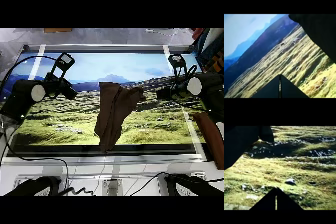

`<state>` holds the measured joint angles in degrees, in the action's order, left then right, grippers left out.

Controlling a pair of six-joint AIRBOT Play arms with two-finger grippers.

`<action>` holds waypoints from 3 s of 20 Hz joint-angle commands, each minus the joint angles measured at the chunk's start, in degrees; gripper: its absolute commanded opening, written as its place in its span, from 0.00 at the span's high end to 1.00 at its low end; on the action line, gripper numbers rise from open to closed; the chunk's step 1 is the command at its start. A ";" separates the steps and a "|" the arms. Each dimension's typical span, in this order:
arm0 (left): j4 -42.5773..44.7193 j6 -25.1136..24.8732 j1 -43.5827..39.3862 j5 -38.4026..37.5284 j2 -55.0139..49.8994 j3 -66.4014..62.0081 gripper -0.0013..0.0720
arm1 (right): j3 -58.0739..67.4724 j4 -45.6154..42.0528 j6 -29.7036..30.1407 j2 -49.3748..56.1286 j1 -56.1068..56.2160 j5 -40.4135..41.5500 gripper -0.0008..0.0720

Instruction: Fold the clothes and pants, and hang the long-sleeved shirts on hangers.

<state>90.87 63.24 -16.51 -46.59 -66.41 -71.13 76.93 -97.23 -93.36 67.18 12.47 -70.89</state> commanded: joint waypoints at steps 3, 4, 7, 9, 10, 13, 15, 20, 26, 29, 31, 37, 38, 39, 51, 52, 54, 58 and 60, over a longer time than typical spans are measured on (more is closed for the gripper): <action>0.00 0.00 0.07 0.00 0.04 0.02 0.97 | 0.04 0.02 0.00 -0.04 0.07 -0.02 0.97; -0.02 0.02 0.04 0.00 0.04 0.02 0.97 | 0.04 0.02 0.00 -0.07 0.07 -0.02 0.97; -0.68 3.52 0.07 -3.06 0.07 0.00 0.97 | 0.04 0.02 0.00 -0.04 0.07 -0.02 0.97; -0.66 3.67 0.07 -8.26 0.39 0.00 0.97 | 0.04 0.02 0.00 -0.04 0.07 -0.02 0.97; -0.66 3.67 0.07 -11.41 0.85 0.00 0.97 | 0.04 0.02 0.00 -0.04 0.07 -0.02 0.97; -0.94 3.69 0.04 -16.48 3.56 0.00 0.97 | 0.04 0.02 0.00 -0.04 0.07 -0.02 0.97; -1.11 3.72 0.04 -17.88 6.21 0.00 0.97 | 0.04 0.02 0.00 -0.04 0.07 0.00 0.97; -5.53 8.81 0.04 -21.31 8.57 0.04 0.04 | 0.04 0.07 0.00 -0.04 0.07 0.04 0.97; -18.62 10.32 -5.86 -29.99 3.06 5.73 0.04 | 0.02 0.00 0.00 -0.04 0.07 5.49 0.97; -21.18 10.34 -10.86 -26.08 1.77 13.66 0.04 | 0.02 -0.02 0.00 -0.04 0.07 5.97 0.97; -22.18 10.49 -13.16 -21.38 1.88 19.61 0.04 | 0.02 -0.02 0.00 -0.04 0.07 5.99 0.97; -30.58 10.49 -17.86 -4.83 1.70 30.49 0.04 | 0.02 0.02 0.00 -0.04 0.07 6.01 0.97; -30.49 10.49 -18.60 -2.12 1.60 30.49 0.04 | 0.02 0.02 0.00 -0.04 0.07 6.01 0.97; -30.49 10.49 -19.08 0.87 1.29 30.47 0.04 | 0.02 0.07 0.00 -0.04 0.07 5.99 0.97; -29.86 10.54 -17.73 5.64 -6.38 29.81 0.70 | 0.02 0.11 0.00 -0.04 0.07 5.97 0.97; -29.86 10.51 -17.16 5.55 -6.38 29.38 0.86 | 0.02 0.11 0.00 -0.04 0.07 5.99 0.97; -29.86 10.49 -16.02 5.11 -6.12 27.80 0.97 | 0.02 0.11 0.00 -0.04 0.07 5.97 0.97; -29.79 10.47 -14.67 3.89 -1.70 21.62 0.97 | 0.02 -0.26 0.02 -0.04 0.00 4.96 0.97; -29.40 10.45 -14.16 3.93 2.51 17.86 0.97 | 0.02 -0.72 0.09 -0.04 0.02 4.96 0.97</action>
<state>61.12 73.78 -31.51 -42.22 -68.03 -48.84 76.93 -97.30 -93.34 67.18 12.47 -65.60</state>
